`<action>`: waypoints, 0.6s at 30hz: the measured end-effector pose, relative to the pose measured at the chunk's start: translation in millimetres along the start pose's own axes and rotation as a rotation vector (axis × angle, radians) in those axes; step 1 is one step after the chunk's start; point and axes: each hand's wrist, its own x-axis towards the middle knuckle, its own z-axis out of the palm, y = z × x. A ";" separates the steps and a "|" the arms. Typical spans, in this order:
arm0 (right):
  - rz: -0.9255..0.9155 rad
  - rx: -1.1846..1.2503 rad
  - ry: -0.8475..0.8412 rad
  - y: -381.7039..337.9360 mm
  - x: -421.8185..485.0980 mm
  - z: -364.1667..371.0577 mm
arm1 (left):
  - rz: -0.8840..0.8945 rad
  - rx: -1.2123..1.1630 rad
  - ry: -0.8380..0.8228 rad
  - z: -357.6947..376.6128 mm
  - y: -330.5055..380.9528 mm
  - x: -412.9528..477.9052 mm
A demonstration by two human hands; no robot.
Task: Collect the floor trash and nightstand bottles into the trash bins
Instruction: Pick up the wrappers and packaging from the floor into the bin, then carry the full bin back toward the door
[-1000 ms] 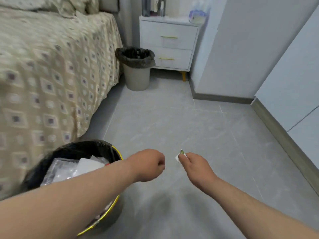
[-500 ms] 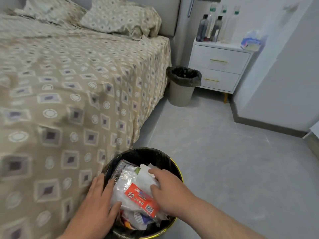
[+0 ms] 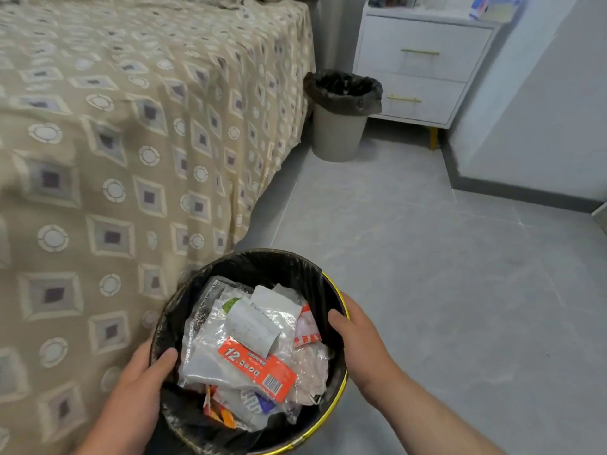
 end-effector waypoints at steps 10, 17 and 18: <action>0.203 0.583 0.185 -12.3 28.1 -64.8 | 0.002 -0.013 -0.113 103.2 44.5 0.9; 0.192 0.559 0.373 -116.2 -45.4 -173.6 | -0.058 0.057 -0.335 196.9 159.6 -73.1; 0.206 0.557 0.408 -135.0 -62.8 -188.0 | -0.064 0.068 -0.356 207.5 181.2 -91.3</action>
